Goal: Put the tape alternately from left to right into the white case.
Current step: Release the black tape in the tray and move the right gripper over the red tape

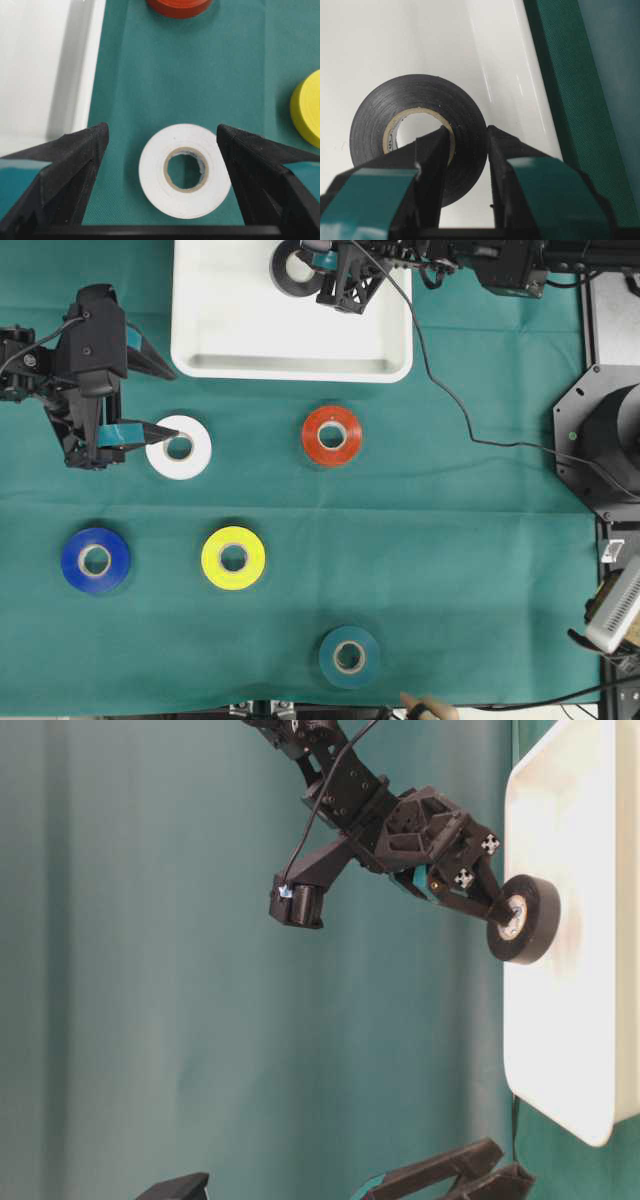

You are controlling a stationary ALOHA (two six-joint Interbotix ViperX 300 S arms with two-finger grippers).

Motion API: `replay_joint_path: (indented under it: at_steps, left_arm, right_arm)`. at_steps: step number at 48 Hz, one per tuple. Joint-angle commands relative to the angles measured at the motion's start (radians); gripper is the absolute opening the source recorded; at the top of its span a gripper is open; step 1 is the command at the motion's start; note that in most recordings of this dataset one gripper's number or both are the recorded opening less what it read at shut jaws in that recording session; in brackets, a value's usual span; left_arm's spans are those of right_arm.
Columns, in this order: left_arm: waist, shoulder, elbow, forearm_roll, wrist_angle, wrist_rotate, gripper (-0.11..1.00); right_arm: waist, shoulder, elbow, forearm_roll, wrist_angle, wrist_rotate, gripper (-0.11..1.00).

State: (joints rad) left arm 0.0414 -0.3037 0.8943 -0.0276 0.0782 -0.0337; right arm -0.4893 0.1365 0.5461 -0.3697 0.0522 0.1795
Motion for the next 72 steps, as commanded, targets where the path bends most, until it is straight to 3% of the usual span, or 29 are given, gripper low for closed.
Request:
replay_joint_path:
  at_steps: [1,7,9,15,37,72]
  left_arm:
    - [0.002,-0.008,-0.011,-0.002,-0.006,0.0,0.73]
    - [0.002,-0.008,-0.011,-0.002,-0.006,0.0,0.73]
    - [0.002,-0.008,-0.011,-0.002,-0.006,0.0,0.73]
    - [0.002,-0.008,-0.011,-0.002,-0.008,0.0,0.73]
    - [0.002,-0.008,-0.014,-0.002,-0.006,0.0,0.73]
    - [0.002,-0.006,-0.009,-0.002,-0.006,-0.002,0.73]
  right_arm:
    - [0.002,-0.017,-0.025,-0.002,-0.008,0.002,0.39]
    - [0.002,-0.017,-0.025,-0.002,-0.012,0.002,0.78]
    - [0.002,-0.017,-0.025,-0.002,-0.012,0.002,0.85]
    - [0.002,-0.018,-0.025,-0.002,-0.014,0.002,0.78]
    - [0.034,-0.04,-0.018,-0.002,-0.006,0.002,0.78]
    - [0.348,-0.252,0.16,0.0,-0.014,0.005,0.78]
